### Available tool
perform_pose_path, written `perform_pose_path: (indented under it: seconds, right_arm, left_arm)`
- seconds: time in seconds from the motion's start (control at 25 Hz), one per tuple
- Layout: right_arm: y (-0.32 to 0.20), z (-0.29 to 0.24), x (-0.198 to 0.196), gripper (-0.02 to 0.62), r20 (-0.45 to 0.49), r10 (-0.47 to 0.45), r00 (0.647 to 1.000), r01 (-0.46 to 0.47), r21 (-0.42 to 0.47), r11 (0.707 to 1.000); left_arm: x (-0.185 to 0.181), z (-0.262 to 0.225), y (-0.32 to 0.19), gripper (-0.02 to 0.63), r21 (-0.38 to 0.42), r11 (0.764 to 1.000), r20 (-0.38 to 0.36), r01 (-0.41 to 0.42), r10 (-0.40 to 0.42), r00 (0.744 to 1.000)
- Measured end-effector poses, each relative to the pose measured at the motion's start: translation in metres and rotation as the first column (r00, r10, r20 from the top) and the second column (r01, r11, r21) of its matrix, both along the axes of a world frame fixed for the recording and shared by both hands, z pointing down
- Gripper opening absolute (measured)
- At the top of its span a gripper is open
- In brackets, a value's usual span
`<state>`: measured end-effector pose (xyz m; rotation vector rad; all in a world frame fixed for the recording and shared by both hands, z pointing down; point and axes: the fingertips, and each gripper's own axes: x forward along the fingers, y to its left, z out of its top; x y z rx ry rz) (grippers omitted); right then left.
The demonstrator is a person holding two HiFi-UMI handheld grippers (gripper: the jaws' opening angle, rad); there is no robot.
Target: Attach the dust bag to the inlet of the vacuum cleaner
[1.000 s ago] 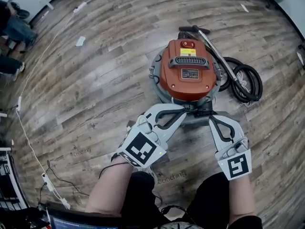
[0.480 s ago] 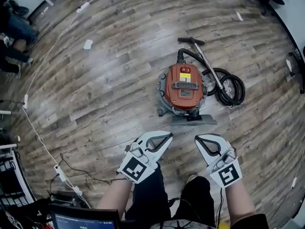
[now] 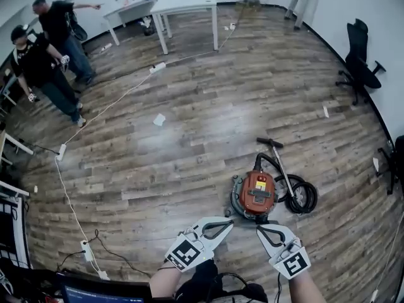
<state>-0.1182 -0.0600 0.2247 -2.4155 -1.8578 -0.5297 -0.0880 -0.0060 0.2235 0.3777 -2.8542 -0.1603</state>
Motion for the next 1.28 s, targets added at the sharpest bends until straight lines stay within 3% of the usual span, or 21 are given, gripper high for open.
perform_pose_path:
  seconds: [0.08,0.12,0.28,0.4,0.56,0.72,0.96,1.08,1.28]
  right_arm:
    - [0.034,-0.043,0.001,0.008,-0.081,0.018,0.997,-0.033,-0.192,0.981]
    - [0.046,-0.056,0.002,0.007,-0.096,0.017,0.995,-0.038,-0.227,0.973]
    - [0.064,-0.074,-0.004,0.008,-0.076,0.009,0.997,-0.023,-0.188,0.982]
    - [0.078,-0.091,-0.012,0.008,-0.088,-0.020,0.996,-0.001,-0.233,0.973]
    - [0.076,-0.104,-0.026,0.008,-0.100,-0.057,0.993,0.033,-0.231,0.972]
    - [0.054,-0.110,-0.042,0.008,-0.177,-0.098,0.979,0.067,-0.174,0.983]
    - [0.016,-0.126,-0.044,0.007,-0.096,-0.274,0.957,0.242,-0.257,0.936]
    - [-0.005,-0.136,-0.053,0.006,-0.087,-0.308,0.947,0.266,-0.322,0.909]
    - [-0.013,-0.135,-0.060,0.008,-0.116,-0.348,0.930,0.291,-0.346,0.892]
  left_arm:
    - [-0.003,-0.028,0.021,0.005,-0.052,0.999,0.040,-0.001,0.003,0.999]
    - [-0.004,-0.039,0.030,0.005,-0.069,0.998,0.053,-0.003,0.006,0.999]
    - [-0.006,-0.067,0.045,0.005,-0.095,0.995,0.075,-0.007,0.014,0.997]
    - [-0.010,-0.075,0.051,0.005,-0.142,0.990,0.068,0.001,0.008,0.998]
    - [-0.011,-0.092,0.049,0.005,-0.150,0.985,0.097,0.088,-0.074,0.993]
    - [-0.013,-0.099,0.027,0.003,-0.146,0.970,0.108,0.196,-0.181,0.977]
    - [-0.005,-0.112,-0.010,0.004,-0.120,0.923,0.167,0.367,-0.345,0.924]
    - [-0.014,-0.110,-0.030,0.005,-0.113,0.905,0.173,0.410,-0.389,0.905]
    - [-0.026,-0.116,-0.046,0.005,-0.144,0.884,0.192,0.445,-0.417,0.889]
